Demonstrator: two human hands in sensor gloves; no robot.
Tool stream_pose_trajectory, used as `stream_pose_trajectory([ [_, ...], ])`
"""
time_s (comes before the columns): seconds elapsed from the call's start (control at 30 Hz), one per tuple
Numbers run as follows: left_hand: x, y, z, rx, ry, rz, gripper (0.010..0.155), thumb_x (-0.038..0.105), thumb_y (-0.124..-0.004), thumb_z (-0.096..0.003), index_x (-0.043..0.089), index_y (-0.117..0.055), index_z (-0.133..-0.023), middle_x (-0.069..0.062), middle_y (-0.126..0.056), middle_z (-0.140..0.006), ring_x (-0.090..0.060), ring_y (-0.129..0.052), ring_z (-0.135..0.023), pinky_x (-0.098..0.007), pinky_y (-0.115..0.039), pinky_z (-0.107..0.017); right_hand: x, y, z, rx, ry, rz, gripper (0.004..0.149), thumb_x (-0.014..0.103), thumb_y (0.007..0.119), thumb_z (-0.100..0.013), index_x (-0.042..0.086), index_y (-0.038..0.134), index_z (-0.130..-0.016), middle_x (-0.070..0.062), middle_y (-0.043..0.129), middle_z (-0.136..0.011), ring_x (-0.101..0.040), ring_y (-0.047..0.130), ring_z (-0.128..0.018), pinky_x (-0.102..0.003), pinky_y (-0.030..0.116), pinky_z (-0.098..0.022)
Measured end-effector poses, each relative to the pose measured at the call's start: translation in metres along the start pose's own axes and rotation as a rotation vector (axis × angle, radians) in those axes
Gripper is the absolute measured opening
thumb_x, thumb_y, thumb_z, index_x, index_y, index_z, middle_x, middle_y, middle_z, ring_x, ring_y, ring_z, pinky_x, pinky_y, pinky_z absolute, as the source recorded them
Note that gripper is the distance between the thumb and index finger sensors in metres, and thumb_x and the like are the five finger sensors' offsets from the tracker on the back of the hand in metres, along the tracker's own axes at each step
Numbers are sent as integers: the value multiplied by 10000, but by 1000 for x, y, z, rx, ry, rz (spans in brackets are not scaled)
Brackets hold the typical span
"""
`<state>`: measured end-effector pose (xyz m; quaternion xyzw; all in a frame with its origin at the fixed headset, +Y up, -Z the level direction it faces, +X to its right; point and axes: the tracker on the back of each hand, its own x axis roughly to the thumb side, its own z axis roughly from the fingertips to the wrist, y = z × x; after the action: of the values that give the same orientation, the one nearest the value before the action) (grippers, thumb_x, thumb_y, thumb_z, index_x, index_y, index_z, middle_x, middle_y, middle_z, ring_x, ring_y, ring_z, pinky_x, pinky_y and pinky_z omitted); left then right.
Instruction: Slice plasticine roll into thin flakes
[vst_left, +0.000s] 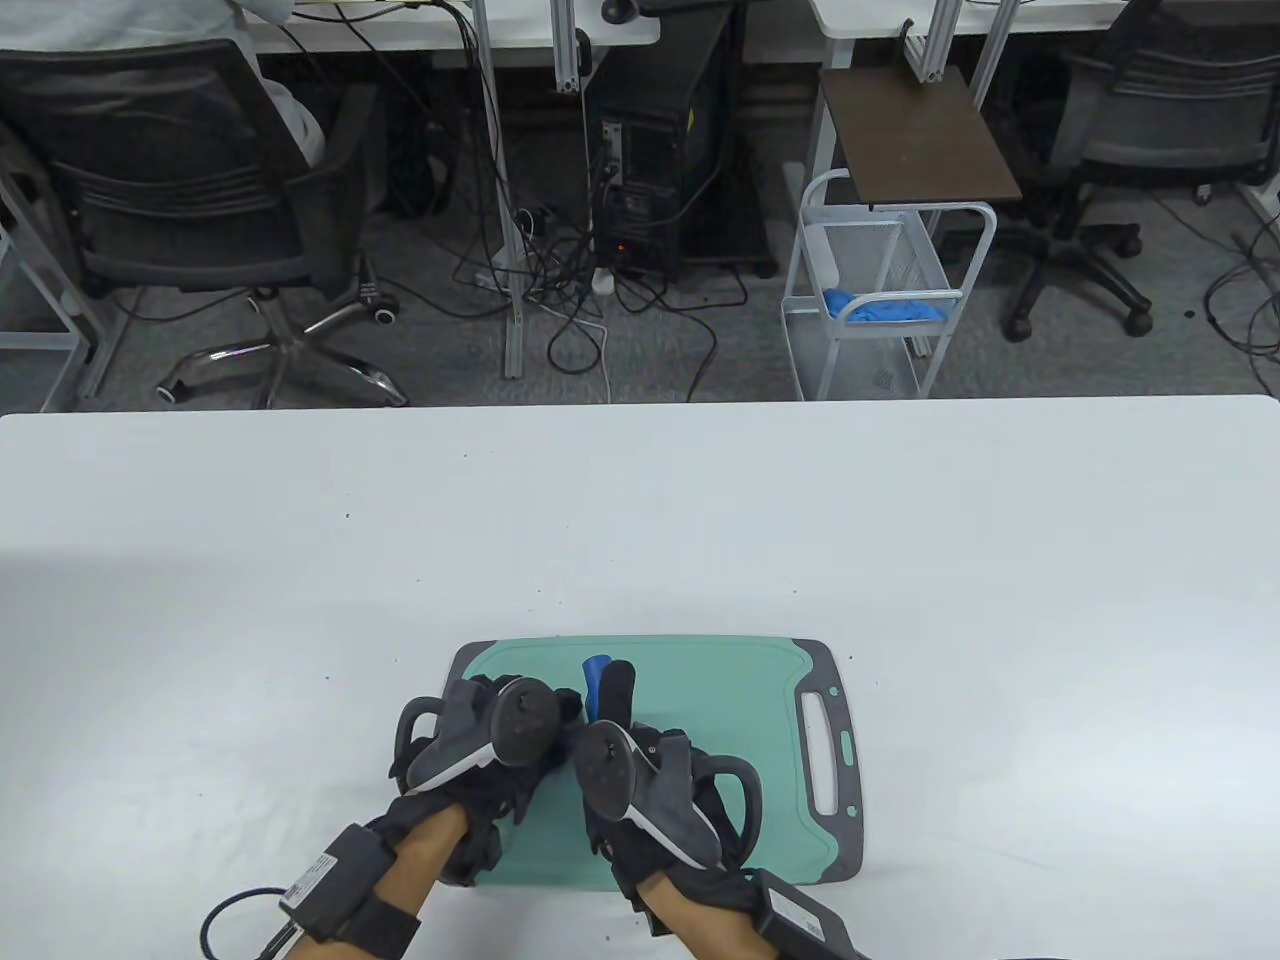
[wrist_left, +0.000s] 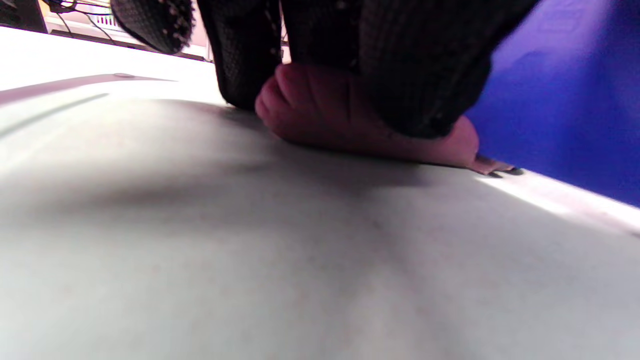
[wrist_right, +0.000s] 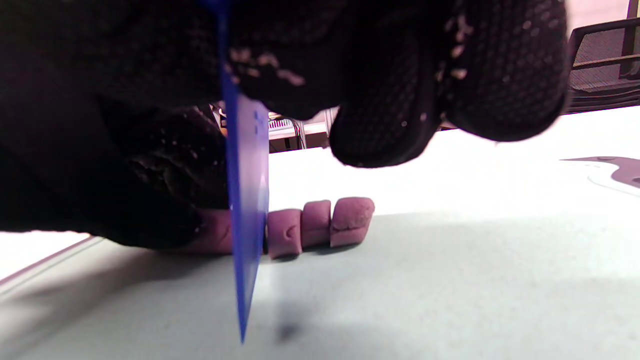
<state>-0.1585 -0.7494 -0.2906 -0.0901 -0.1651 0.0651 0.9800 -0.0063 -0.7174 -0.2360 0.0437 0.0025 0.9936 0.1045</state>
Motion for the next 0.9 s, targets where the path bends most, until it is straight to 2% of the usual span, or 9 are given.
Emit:
stream_pose_trajectory([
  [0.47, -3, 0, 0, 10, 8, 9, 542, 477, -916, -309, 366, -862, -836, 108, -944, -897, -321, -861, -976, -589, -644, -744, 8, -20, 11, -50, -17, -20, 845, 413, 837, -460, 141, 317, -1069, -14, 934, -393, -309, 998, -440, -533, 847, -350],
  [0.9, -5, 1, -1, 20, 8, 19, 499, 476, -923, -311, 381, -900, -801, 111, -954, -884, -315, -872, -968, -584, -649, -743, 14, -15, 12, -23, -24, 5, 837, 417, 838, -460, 132, 336, -1066, -10, 939, -377, -304, 1005, -421, -530, 852, -335],
])
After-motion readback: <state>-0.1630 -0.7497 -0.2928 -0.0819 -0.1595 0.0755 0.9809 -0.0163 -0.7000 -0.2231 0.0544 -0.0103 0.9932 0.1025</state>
